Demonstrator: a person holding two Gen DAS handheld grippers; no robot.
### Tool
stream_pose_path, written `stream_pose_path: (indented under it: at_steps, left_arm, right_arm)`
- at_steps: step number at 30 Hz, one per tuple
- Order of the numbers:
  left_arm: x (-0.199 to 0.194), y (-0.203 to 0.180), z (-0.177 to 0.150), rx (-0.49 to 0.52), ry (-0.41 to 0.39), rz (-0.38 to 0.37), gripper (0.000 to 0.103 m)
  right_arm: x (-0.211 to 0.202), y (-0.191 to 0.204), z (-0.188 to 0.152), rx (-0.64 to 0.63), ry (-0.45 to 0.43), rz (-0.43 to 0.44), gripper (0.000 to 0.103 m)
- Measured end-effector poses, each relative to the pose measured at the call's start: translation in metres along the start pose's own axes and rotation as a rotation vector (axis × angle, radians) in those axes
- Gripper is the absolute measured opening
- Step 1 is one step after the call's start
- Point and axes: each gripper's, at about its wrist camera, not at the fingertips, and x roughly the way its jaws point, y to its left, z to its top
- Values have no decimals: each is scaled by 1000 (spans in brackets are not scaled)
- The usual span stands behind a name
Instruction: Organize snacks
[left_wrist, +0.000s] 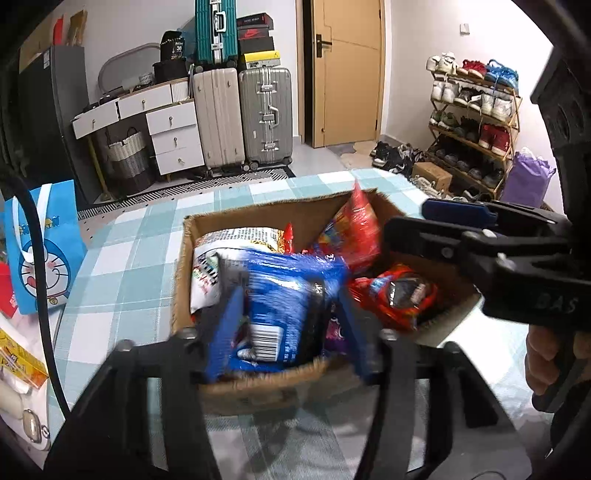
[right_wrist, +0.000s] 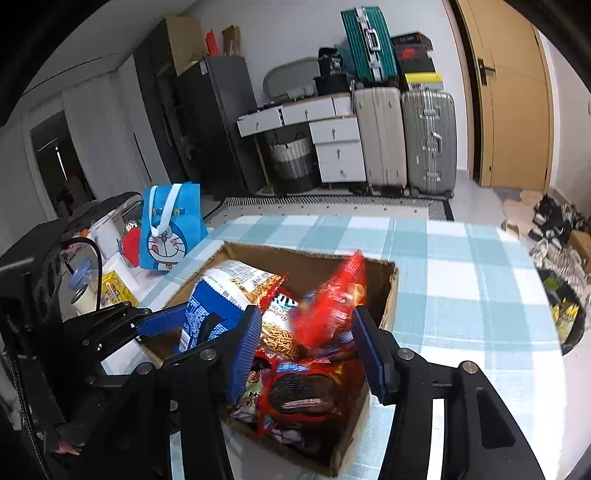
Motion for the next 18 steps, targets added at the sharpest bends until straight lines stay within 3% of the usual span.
stream_pose_path:
  at_steps: [1,2,4,5,7,12,18]
  left_arm:
    - [-7,2,-1,-3,-13,-2,76]
    - [-13,4,-1,-10,-37,-5,82]
    - [-29,6,-2,-16,-69,-12,87]
    - [-36,6,-3,-21,-82,-22,89]
    - [-49,11,-7,-34,-108,-33,103]
    - [-76,16,-25,-53,-161,-28,103]
    - [-102,33,-53,-119,-190,-33,103]
  right_arm:
    - [-5,1,0,-6,-9,-5,65]
    - [-11,1,-1,-10,-21,-7,72]
    - [-23,3,-3,-17,-40,-4,81]
    - [-30,3,-5,-18,-53,-4,91]
    - [-40,4,-9,-16,-67,-9,103]
    - [-65,5,-26,-7,-104,6,103]
    - [-87,14,-49,-52,-144,-42,103]
